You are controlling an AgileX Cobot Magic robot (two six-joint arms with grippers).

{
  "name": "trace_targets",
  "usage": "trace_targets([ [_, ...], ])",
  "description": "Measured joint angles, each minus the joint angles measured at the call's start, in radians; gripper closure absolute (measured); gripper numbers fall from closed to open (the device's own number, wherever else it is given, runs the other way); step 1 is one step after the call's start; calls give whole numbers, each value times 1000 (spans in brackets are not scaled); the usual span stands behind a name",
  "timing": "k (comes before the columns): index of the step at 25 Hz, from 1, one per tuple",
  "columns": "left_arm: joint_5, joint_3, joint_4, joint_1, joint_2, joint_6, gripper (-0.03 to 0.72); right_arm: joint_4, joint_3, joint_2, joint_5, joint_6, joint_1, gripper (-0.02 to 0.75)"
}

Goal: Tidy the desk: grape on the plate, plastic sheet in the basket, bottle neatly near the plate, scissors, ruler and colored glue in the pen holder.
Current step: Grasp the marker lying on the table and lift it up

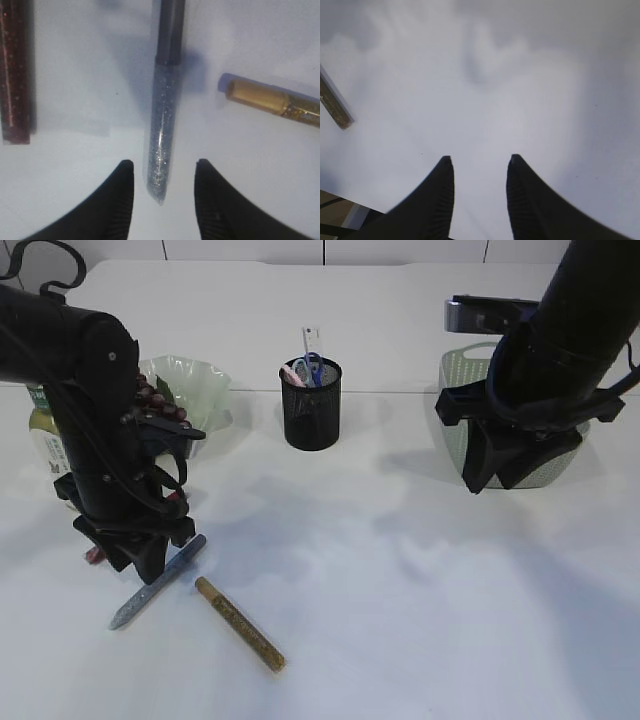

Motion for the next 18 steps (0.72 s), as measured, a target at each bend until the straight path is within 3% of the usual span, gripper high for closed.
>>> trace_targets([
  [18, -56, 4, -56, 0, 30, 48, 374, 0, 0, 0, 0, 0, 0, 447],
])
